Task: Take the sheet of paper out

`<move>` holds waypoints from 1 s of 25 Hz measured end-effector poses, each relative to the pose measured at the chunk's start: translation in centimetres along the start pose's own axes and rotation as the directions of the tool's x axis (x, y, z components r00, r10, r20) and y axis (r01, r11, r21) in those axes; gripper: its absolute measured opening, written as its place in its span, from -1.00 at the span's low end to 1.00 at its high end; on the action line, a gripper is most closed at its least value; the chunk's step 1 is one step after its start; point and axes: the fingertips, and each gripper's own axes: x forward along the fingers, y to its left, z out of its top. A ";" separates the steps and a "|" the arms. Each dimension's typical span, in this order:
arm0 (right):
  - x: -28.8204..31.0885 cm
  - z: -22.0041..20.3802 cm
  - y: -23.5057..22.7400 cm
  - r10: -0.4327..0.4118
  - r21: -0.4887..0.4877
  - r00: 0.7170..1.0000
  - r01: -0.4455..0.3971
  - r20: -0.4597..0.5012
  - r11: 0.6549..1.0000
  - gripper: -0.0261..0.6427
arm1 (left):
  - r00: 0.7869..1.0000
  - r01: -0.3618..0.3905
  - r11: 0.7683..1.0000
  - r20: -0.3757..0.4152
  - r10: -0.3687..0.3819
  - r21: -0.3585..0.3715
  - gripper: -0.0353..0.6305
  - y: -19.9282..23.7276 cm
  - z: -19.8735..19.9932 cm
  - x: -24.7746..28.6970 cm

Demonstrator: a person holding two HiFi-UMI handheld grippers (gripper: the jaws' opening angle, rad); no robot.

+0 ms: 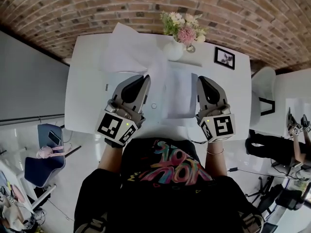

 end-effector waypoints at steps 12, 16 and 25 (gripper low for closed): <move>-1.5 0.6 -2.2 -0.040 0.031 0.999 0.039 0.021 0.999 -0.86 | 0.996 -0.083 0.986 0.043 0.077 0.144 -0.82 -0.1 1.3 -0.6; -1.9 0.6 -2.6 -0.042 0.035 0.999 0.041 0.018 0.999 -0.86 | 0.995 -0.093 0.985 0.043 0.088 0.147 -0.82 0.1 1.2 -0.5; -1.7 0.2 -2.4 -0.036 0.045 0.999 0.035 0.016 0.998 -0.87 | 0.995 -0.102 0.986 0.037 0.098 0.130 -0.82 0.5 1.1 -0.3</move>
